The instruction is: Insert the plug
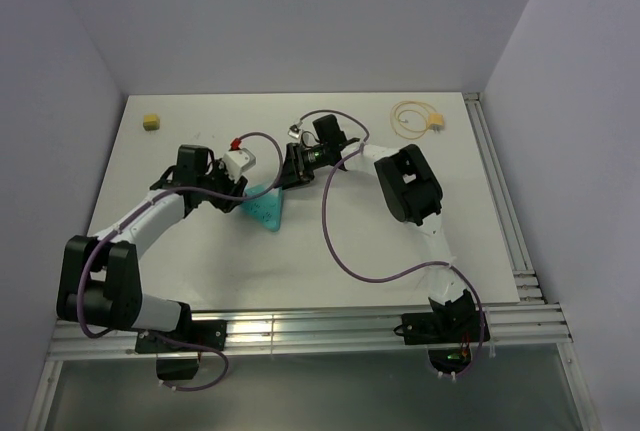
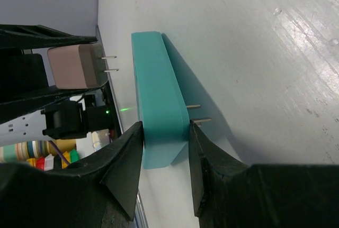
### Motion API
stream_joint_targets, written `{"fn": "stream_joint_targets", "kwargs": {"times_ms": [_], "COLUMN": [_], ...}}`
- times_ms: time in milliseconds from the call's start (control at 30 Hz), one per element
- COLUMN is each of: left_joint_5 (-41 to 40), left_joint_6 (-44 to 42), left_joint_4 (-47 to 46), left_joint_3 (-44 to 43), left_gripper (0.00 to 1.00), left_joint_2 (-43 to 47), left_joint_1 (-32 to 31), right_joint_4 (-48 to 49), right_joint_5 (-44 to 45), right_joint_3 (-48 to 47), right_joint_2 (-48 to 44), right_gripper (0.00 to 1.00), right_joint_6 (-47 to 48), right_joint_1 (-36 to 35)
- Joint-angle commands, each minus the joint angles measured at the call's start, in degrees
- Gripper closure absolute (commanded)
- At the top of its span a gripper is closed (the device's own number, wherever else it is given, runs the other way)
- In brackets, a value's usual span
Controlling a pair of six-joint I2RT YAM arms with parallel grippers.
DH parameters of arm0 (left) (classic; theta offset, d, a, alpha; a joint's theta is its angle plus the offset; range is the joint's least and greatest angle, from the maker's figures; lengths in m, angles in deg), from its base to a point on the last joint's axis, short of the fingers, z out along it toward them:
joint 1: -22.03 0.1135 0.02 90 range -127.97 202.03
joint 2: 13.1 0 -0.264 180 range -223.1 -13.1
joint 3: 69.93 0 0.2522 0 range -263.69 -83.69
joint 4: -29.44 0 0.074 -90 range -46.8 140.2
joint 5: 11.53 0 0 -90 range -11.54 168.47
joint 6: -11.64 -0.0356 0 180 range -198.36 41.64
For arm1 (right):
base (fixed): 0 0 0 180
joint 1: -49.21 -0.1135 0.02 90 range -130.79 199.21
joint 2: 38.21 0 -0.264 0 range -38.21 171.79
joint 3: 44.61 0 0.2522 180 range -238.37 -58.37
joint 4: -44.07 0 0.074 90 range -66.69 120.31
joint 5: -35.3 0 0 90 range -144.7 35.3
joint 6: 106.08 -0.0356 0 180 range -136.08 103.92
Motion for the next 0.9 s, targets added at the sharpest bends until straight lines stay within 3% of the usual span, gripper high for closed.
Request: {"fn": "stream_joint_targets", "kwargs": {"times_ms": [0,867], "left_joint_5": [2.9,2.7], "left_joint_6": [0.6,3.2], "left_joint_4": [-1.5,0.8], "left_joint_3": [-2.6,-2.4], "left_gripper": [1.0,1.0], "left_joint_2": [-0.9,-2.3], "left_joint_1": [0.2,0.5], "right_joint_4": [1.7,0.9], "right_joint_5": [0.2,2.3], "right_joint_3": [-0.1,0.0], "right_joint_2": [-1.5,-1.5], "right_gripper": [1.0,1.0], "right_joint_6": [1.3,1.3], "right_joint_1": [-0.9,-1.4]}}
